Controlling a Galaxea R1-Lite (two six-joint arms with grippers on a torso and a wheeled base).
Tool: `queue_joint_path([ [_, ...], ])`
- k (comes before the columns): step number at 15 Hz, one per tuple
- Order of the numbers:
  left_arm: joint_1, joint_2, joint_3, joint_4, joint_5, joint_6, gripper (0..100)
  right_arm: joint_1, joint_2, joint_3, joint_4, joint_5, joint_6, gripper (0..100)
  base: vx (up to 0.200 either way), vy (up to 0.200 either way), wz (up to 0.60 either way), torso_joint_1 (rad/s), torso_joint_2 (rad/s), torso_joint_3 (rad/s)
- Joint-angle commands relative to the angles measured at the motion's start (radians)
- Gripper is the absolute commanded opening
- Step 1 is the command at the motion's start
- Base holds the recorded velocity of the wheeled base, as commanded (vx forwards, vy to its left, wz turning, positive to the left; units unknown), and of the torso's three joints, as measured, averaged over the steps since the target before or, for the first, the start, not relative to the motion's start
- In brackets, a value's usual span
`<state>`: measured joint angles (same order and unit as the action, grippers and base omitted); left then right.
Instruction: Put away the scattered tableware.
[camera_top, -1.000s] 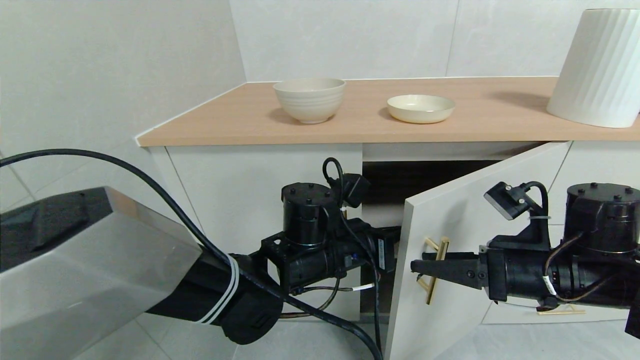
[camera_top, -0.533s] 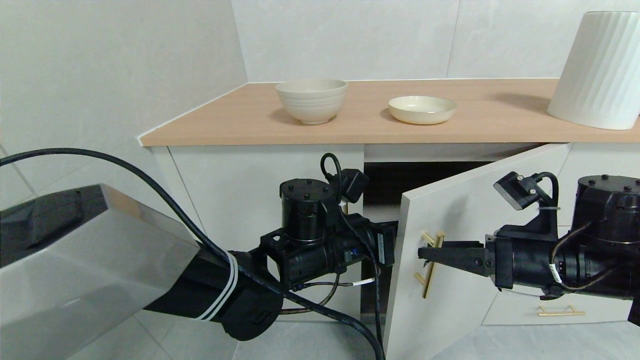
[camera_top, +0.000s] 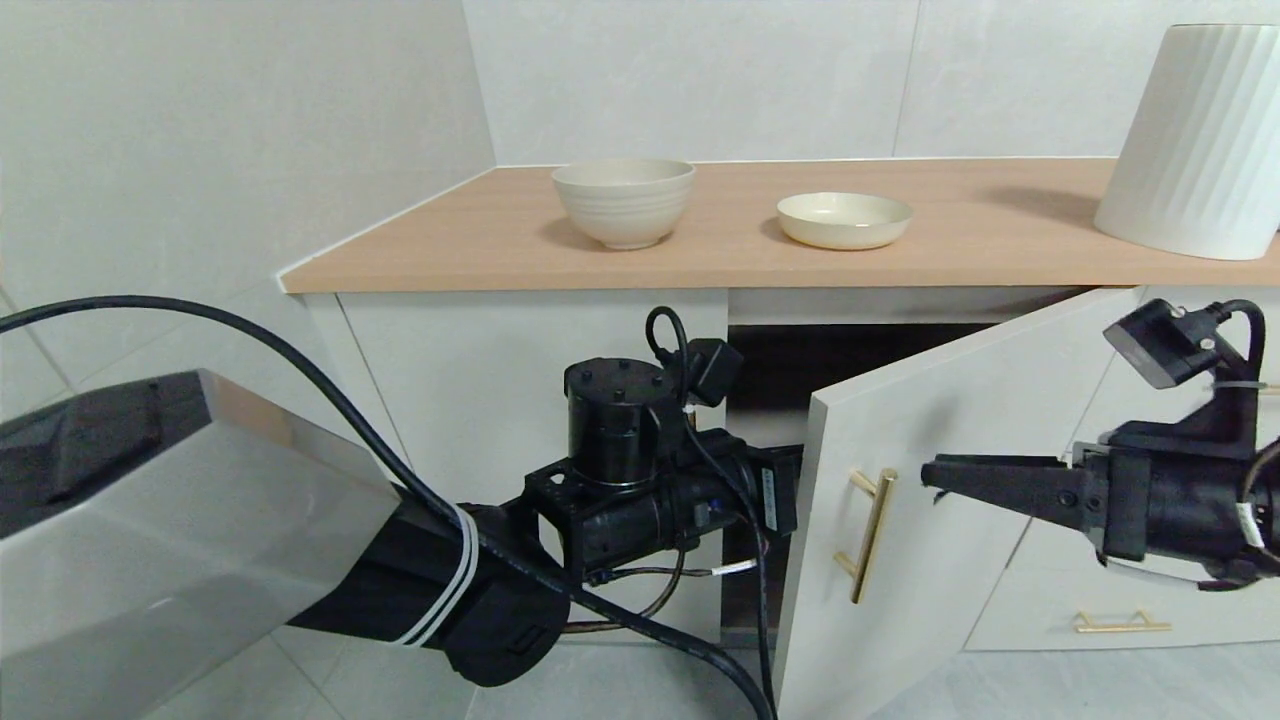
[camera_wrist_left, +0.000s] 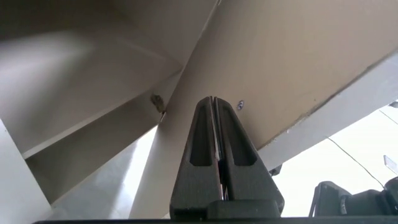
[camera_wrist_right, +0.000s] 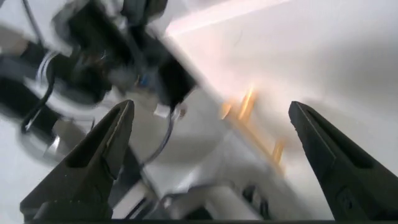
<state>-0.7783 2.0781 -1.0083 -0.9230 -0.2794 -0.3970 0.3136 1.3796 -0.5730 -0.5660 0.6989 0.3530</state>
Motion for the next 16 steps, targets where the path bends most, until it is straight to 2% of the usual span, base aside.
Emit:
queue_joint_path([
  [1,-0.002,-0.006,0.002,0.000,0.000,0.000,0,0.044,-0.192,-0.027,0.195,-0.116,-0.103,100,0.000,0.000,0.00,0.000,0.00,0.000],
  [2,-0.009,-0.001,0.004,0.001,0.002,0.000,0,0.108,-0.244,-0.030,0.270,-0.233,-0.147,100,0.000,0.000,0.00,0.000,0.00,0.000],
  [3,-0.012,-0.001,0.005,0.001,0.003,0.000,0,0.171,-0.298,-0.039,0.319,-0.295,-0.149,100,0.000,0.000,0.00,0.000,0.00,0.000],
  [4,-0.019,-0.006,0.005,0.003,0.006,0.001,0,0.216,-0.364,-0.051,0.373,-0.305,-0.149,100,0.000,0.000,0.00,0.000,0.00,0.000],
  [6,-0.052,-0.010,0.004,0.007,0.008,0.001,0,0.223,-0.430,-0.071,0.433,-0.292,-0.147,100,0.000,0.000,0.00,0.000,0.00,0.000],
  [10,-0.139,0.025,0.000,0.013,0.008,0.001,0,0.223,-0.481,-0.073,0.443,-0.285,-0.147,100,0.000,0.000,0.00,0.000,0.00,0.000],
  [16,-0.190,0.028,0.000,0.010,0.009,0.001,0,0.225,-0.498,-0.079,0.466,-0.248,-0.147,100,0.000,0.000,0.00,0.000,0.00,0.000],
])
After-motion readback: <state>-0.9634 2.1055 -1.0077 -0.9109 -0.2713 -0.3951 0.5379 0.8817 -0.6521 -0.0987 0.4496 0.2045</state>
